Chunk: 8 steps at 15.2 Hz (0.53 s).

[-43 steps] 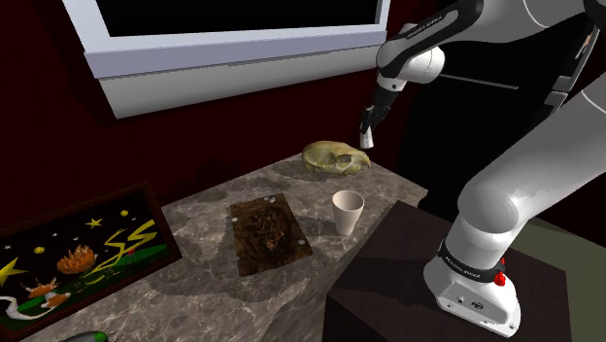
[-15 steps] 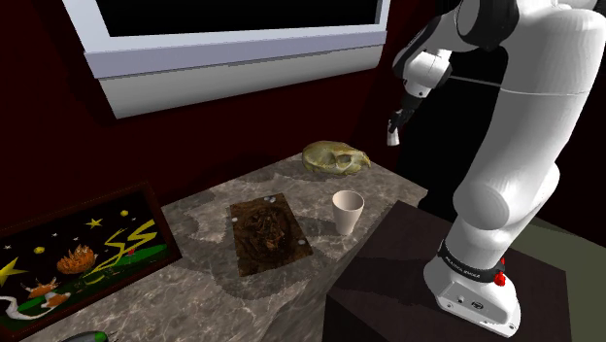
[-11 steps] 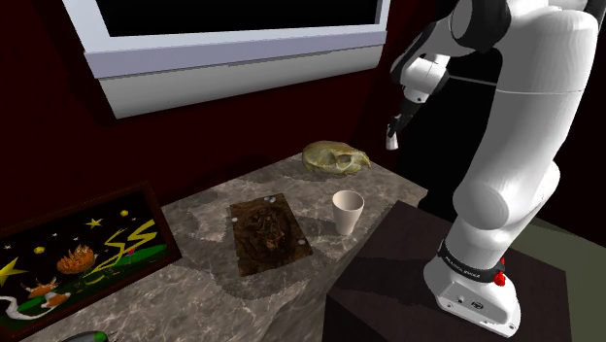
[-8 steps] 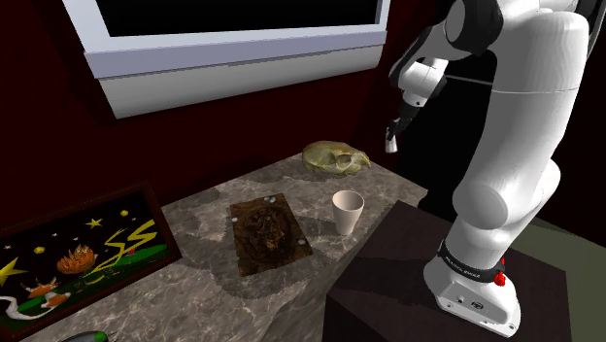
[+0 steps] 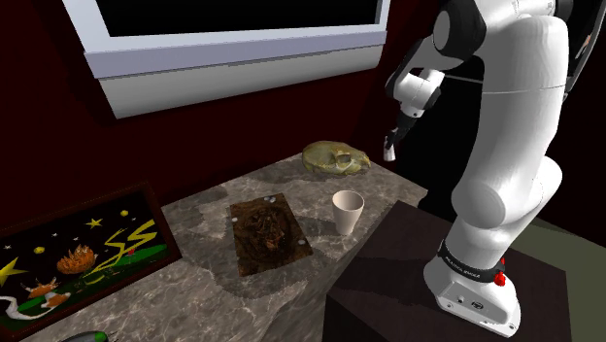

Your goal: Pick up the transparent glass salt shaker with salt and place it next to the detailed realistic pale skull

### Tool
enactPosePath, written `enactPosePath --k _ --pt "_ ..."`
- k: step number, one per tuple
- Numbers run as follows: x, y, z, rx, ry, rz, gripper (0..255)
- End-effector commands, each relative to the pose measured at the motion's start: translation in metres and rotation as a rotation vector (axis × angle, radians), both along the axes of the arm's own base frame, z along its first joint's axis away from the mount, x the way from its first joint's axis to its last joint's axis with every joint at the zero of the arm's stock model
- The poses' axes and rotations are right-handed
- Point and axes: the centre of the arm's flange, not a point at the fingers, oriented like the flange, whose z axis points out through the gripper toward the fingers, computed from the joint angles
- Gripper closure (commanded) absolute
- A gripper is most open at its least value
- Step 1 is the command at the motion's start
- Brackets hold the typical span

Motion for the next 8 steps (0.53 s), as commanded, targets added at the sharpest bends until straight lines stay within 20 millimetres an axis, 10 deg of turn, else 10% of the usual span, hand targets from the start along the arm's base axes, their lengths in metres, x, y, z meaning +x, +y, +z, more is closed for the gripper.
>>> enactPosePath --k 1,8 --pt "0.000 0.000 -0.010 0.000 0.000 0.000 255" --pt "0.000 0.000 -0.046 0.000 0.000 0.000 255"
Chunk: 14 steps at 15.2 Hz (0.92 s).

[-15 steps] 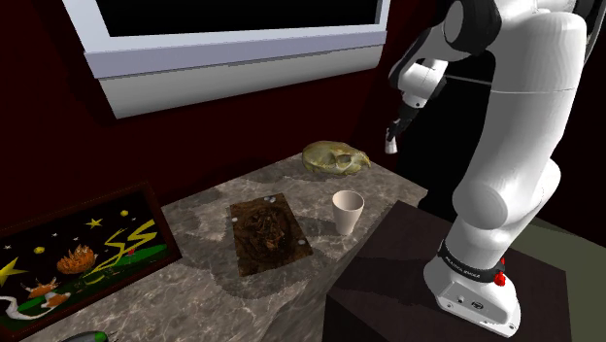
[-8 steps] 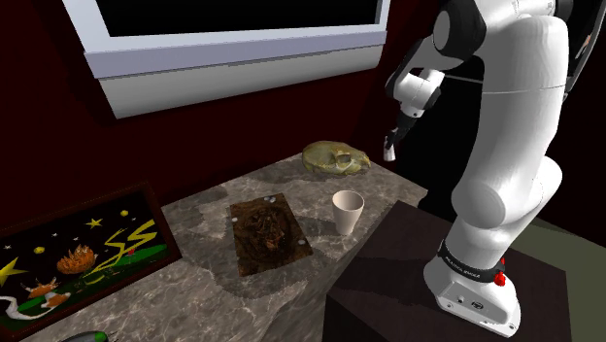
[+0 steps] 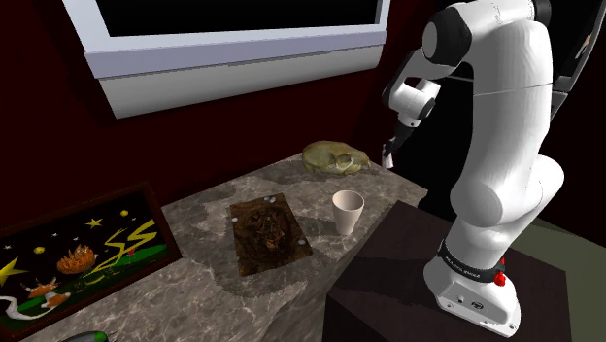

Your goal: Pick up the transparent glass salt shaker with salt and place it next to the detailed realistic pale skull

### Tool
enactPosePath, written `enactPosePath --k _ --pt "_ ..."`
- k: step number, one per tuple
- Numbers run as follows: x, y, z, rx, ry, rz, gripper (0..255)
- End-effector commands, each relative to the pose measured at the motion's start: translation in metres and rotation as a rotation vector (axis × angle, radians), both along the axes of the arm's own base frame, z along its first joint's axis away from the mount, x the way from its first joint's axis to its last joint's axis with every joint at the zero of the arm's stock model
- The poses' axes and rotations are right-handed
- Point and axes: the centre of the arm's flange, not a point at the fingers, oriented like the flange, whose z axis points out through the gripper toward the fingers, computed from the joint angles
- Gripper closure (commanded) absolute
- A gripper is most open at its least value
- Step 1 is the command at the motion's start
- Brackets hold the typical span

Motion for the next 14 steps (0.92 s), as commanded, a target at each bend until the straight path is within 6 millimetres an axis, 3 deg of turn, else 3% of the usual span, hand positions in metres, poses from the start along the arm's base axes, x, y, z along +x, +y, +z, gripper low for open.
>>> enactPosePath --k 1,3,11,12,14 --pt "-0.001 0.000 -0.011 0.000 0.000 0.000 255" --pt "-0.001 0.000 -0.022 0.000 0.000 0.000 255" --pt "-0.001 0.000 -0.022 0.000 0.000 0.000 255" --pt "-0.001 0.000 -0.022 0.000 0.000 0.000 0" --pt "-0.001 0.000 -0.022 0.000 0.000 0.000 0"
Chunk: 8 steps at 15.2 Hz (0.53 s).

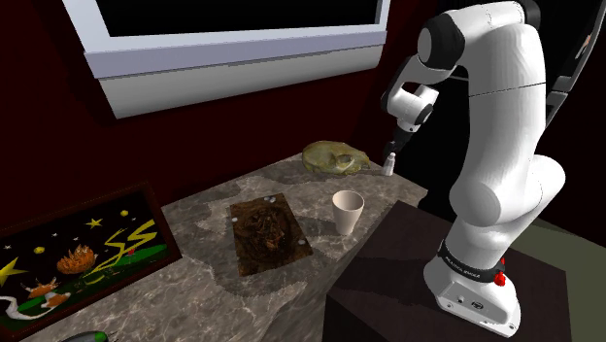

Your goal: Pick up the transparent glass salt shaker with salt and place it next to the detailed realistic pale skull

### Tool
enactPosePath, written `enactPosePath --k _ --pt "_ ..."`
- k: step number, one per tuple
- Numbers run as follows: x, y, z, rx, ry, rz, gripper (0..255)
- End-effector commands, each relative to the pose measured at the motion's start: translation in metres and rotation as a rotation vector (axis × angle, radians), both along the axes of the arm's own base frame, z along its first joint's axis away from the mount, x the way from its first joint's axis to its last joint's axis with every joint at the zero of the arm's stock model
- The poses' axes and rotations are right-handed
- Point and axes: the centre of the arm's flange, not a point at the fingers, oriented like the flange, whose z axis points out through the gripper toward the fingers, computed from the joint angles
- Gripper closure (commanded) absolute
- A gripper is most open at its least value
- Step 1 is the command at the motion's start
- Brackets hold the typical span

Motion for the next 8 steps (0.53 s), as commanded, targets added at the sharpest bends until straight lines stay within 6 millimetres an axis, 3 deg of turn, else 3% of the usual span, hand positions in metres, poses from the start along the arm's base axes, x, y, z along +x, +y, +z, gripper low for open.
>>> enactPosePath --k 1,3,7,8 --pt "0.000 0.000 0.000 0.000 0.000 0.000 0" --pt "0.000 0.000 0.000 0.000 0.000 0.000 0" --pt "-0.013 -0.004 0.048 0.000 0.000 0.000 0" --pt "-0.013 -0.004 0.048 0.000 0.000 0.000 0"
